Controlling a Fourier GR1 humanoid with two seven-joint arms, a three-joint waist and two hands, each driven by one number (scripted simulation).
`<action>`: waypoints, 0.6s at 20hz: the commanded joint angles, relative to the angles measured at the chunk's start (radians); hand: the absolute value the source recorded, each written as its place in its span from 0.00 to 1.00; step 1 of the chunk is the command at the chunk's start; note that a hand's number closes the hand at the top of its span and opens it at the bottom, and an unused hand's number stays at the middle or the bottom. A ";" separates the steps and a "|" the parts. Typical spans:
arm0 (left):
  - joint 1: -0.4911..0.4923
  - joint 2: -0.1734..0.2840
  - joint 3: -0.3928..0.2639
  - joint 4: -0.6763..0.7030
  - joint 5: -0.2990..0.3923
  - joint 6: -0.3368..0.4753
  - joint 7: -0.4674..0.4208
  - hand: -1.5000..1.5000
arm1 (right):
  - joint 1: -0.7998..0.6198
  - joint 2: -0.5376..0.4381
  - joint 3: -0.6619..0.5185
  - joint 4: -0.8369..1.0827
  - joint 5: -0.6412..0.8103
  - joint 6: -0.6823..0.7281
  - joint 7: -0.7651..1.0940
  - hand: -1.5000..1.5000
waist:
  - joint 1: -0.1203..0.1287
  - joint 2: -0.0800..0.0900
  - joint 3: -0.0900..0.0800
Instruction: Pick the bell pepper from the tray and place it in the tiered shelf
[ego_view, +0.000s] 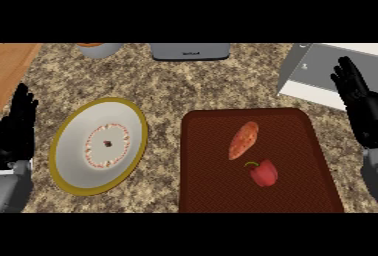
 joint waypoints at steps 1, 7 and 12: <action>0.056 0.018 0.002 -0.037 0.004 -0.061 -0.005 0.50 | 0.050 0.028 0.014 -0.087 0.029 0.007 -0.050 1.00 | 0.010 0.005 -0.020; 0.108 -0.010 -0.087 -0.011 0.025 -0.143 0.057 0.50 | 0.050 -0.025 0.149 -0.090 0.448 -0.246 -0.095 1.00 | -0.053 -0.011 -0.040; 0.176 0.015 -0.093 -0.039 0.066 -0.248 0.038 0.50 | 0.254 0.295 0.381 -0.202 0.676 -0.580 -0.225 0.00 | 0.000 -0.002 -0.022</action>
